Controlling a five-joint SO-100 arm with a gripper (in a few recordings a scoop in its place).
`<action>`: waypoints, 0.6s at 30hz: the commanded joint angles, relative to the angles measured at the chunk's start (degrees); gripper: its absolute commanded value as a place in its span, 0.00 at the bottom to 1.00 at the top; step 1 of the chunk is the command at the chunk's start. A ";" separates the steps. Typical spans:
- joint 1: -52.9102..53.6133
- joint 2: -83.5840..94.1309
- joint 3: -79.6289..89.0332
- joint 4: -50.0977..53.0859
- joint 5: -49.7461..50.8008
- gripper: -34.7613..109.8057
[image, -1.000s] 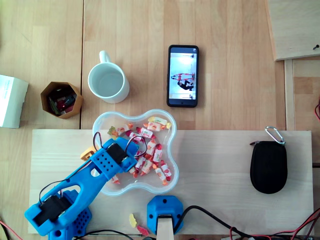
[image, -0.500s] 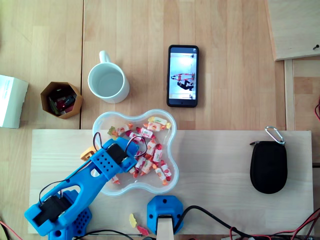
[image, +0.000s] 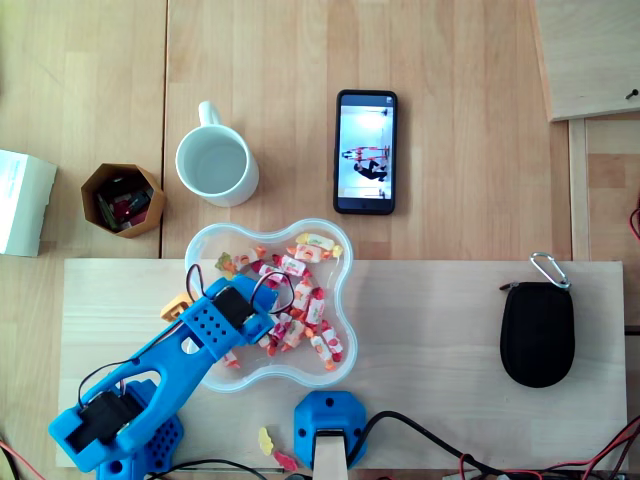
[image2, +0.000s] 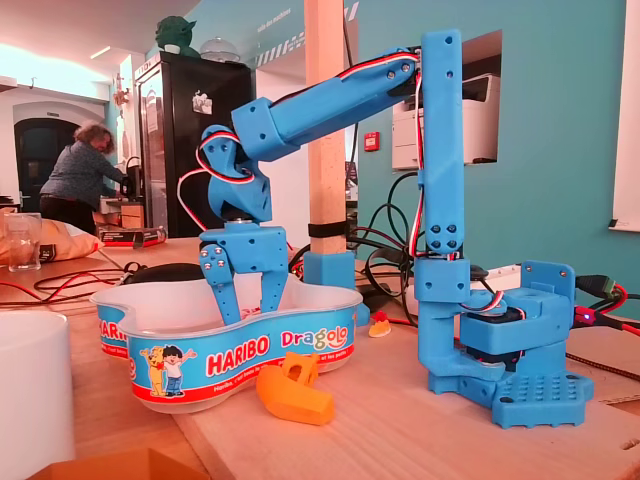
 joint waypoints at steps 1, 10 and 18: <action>0.44 1.93 -1.41 0.79 -0.97 0.26; 0.44 2.02 -1.41 0.79 -0.97 0.25; 0.44 2.72 -1.58 0.79 -0.88 0.22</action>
